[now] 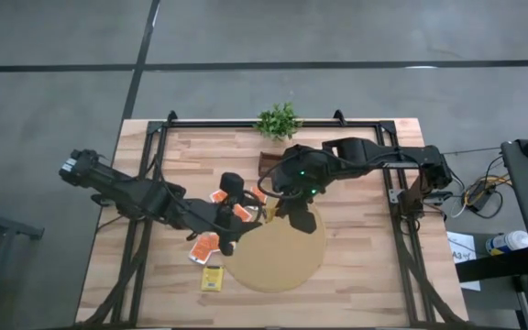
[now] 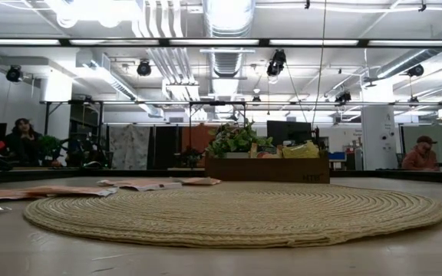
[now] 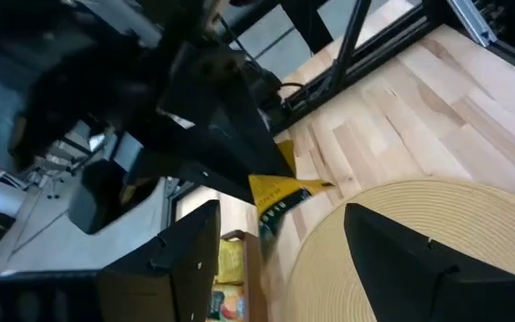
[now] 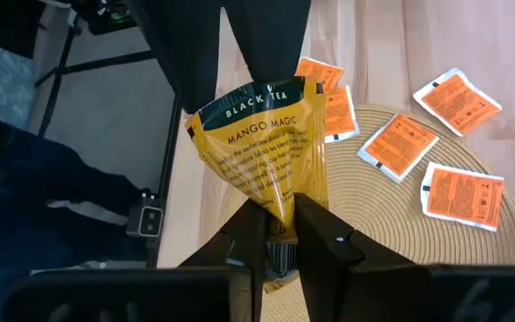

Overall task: Pick & Place Tea
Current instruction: Put the orange tea bag into the middle section of the wooden organizer

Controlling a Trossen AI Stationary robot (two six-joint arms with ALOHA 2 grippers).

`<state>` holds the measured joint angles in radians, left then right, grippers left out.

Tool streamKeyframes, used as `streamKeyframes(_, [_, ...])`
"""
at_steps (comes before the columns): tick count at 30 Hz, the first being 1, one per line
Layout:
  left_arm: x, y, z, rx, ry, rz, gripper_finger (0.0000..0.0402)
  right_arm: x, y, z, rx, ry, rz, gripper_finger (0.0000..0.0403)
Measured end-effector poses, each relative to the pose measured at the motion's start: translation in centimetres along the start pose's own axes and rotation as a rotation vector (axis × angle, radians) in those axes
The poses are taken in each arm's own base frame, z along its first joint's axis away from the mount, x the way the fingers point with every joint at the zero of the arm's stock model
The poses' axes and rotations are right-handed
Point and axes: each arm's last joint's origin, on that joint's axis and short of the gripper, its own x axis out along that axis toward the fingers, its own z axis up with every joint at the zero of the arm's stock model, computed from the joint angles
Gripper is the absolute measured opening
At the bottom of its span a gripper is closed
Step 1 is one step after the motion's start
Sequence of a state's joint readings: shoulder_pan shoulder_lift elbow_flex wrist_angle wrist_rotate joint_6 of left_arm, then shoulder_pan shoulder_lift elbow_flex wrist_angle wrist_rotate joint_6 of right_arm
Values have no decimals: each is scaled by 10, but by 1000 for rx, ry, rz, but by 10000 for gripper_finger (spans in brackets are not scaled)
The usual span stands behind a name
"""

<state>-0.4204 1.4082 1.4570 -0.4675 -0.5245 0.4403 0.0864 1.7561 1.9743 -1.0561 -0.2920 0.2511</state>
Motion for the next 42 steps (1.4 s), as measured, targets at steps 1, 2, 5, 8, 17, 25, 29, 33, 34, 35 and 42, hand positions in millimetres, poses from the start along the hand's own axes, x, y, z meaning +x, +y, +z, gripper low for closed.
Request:
streamKeyframes(1, [0, 1, 1, 6, -3, 3, 233, 0, 0, 0, 0, 0, 0, 45])
streamKeyframes(2, [1, 1, 1, 13, -3, 6, 232, 0, 0, 0, 0, 0, 0, 45])
streamKeyframes(5, [3, 0, 1, 41, 7, 13, 220, 0, 0, 0, 0, -1, 1, 45])
streamKeyframes(8, [4, 1, 1, 52, 11, 16, 201, 0, 0, 1, -2, -7, 2, 45])
streamKeyframes(17, [5, 1, 0, 55, 14, 20, 167, 0, 1, 4, -12, -40, 10, 45])
streamKeyframes(25, [5, 2, -1, 54, 15, 18, 99, 0, 1, 4, -9, -40, 11, 45])
streamKeyframes(29, [5, 2, -1, 56, 14, 15, 50, 0, 1, 4, -9, -40, 10, 45])
streamKeyframes(33, [5, 2, -1, 58, 11, 9, 8, 0, 1, 4, -9, -42, 11, 45])
streamKeyframes(34, [5, 2, -1, 59, 11, 9, 5, 0, 1, 4, -9, -42, 11, 45])
streamKeyframes(35, [5, 1, -1, 59, 11, 9, 3, 0, 1, 4, -10, -42, 11, 45])
streamKeyframes(42, [5, 2, -1, 60, 12, 9, 1, 0, 1, 4, -2, -45, 10, 65])
